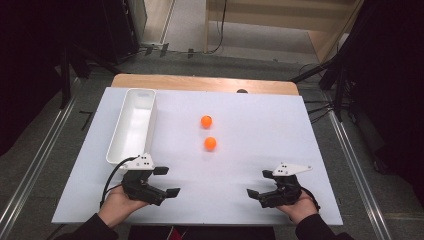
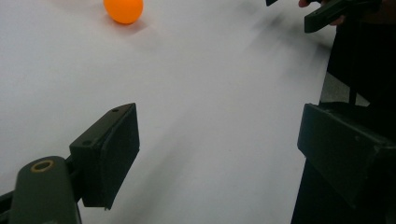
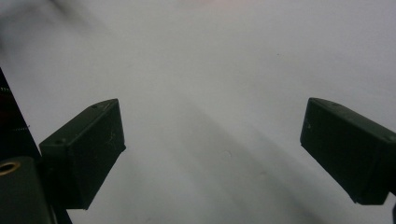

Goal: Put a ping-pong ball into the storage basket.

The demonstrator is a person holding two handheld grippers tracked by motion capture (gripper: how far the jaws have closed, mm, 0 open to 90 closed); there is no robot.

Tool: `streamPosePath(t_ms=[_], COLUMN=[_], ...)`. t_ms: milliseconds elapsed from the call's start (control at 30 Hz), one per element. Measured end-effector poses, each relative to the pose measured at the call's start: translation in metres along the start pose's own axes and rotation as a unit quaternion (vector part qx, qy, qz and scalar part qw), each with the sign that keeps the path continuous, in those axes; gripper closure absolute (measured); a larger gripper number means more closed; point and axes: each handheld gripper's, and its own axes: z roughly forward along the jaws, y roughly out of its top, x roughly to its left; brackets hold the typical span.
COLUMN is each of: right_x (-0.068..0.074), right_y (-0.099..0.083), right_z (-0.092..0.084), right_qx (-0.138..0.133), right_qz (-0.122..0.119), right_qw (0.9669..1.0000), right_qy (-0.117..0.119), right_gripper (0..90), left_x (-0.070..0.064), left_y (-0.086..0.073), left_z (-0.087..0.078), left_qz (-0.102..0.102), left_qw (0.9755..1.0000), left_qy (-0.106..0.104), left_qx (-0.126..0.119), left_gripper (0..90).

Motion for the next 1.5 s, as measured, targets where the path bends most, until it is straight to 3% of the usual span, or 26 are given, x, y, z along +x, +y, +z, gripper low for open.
streamPosePath(t_ms=[300, 433, 933, 1100, 1500], right_x=[0.0, 0.0, -0.001, -0.001, 0.0], right_y=[0.0, 0.0, 0.0, 0.0, 0.0], right_z=[0.0, 0.0, 0.0, -0.001, -0.001], right_qx=[0.0, 0.0, -0.001, -0.001, 0.0], right_qz=[-0.001, -0.001, -0.001, -0.001, -0.001], right_qw=[1.0, 1.0, 1.0, 1.0, 1.0], right_qy=[0.001, 0.001, 0.001, 0.001, 0.002], right_gripper=[5.1, 5.1, 5.1, 5.1, 5.1], left_x=[-0.002, -0.003, 0.0, 0.0, 0.003], left_y=[0.006, 0.007, 0.016, 0.021, 0.032], left_z=[0.005, 0.009, 0.011, 0.018, 0.028], left_qz=[0.005, 0.002, -0.007, -0.006, -0.01], left_qw=[1.0, 0.9999, 0.9994, 0.9992, 0.9989], left_qy=[0.001, 0.012, 0.026, 0.039, 0.043], left_qx=[-0.006, -0.004, -0.022, -0.009, -0.015], left_gripper=[9.9, 1.1, 0.0, 0.0, 0.0])
